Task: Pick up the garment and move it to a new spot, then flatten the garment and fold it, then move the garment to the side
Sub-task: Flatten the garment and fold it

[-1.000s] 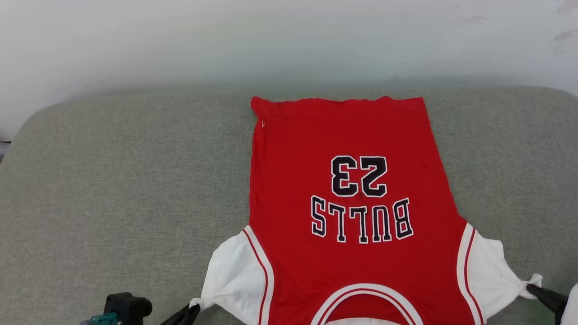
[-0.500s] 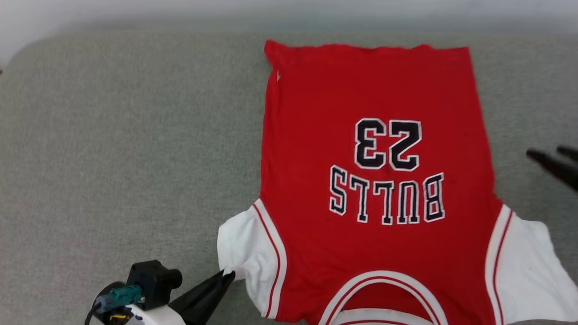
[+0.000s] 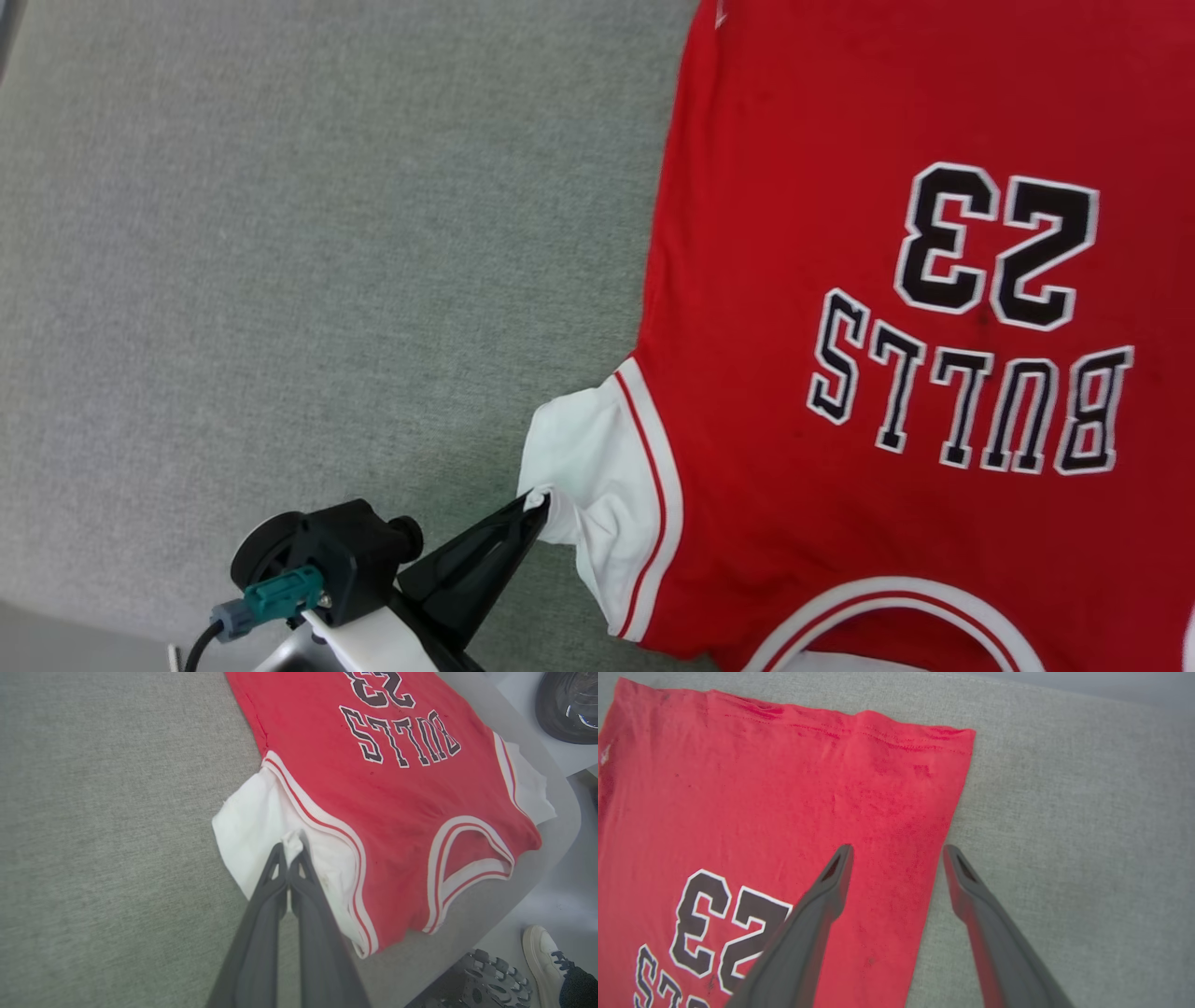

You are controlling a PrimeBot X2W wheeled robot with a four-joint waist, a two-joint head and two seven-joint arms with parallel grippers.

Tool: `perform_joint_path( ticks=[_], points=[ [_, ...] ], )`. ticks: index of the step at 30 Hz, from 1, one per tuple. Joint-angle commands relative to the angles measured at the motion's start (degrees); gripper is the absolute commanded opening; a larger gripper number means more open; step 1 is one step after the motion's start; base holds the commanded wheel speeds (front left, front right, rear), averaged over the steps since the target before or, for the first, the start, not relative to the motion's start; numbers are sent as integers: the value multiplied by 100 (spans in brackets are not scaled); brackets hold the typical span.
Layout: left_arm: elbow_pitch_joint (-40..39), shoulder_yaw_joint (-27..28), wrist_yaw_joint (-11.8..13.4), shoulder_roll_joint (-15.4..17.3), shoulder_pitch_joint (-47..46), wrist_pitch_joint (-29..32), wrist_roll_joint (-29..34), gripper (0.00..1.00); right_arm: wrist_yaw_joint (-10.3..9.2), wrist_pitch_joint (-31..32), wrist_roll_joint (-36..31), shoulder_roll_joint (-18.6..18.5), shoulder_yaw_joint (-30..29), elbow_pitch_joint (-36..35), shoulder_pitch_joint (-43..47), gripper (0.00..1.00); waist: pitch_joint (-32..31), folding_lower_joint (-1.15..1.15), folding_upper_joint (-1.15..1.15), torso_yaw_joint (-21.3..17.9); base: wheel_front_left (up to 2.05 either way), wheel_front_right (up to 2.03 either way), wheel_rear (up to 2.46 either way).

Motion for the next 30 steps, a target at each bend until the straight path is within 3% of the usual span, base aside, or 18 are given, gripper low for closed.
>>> perform_joint_path(
  ticks=[1, 12, 20, 21, 22, 30],
  points=[
    [-28, -40, -36, -67, -90, -36, 60, 0, -4, 84, -225, -25, -3, 134, -285, 100, 398, -2, 0, 361, 0, 0, 0],
    [15, -79, -119, -235, -328, -138, 147, 0, -4, 173, -1173, -62, -162, 1038, -1287, 100, 800, -2, 0, 721, 0, 0, 0],
    [83, -80, -131, -297, -378, -220, 116, 0, -3, 232, -1296, 52, -15, 1484, -1015, 100, 848, -2, 0, 798, 0, 0, 0],
    [86, -75, -123, -293, -371, -220, 111, 0, -3, 275, -1274, 43, 33, 1508, -924, 45, 840, -2, 0, 800, 0, 0, 0],
    [88, -69, -112, -287, -363, -223, 103, 0, -3, 315, -1249, 29, 94, 1508, -841, 0, 834, -2, 0, 800, 0, 0, 0],
    [111, -43, -98, -264, -396, -231, 97, 0, -4, 172, -1144, -156, 187, 1473, -649, 0, 688, -2, 0, 728, 0, 0, 0]
  ],
)
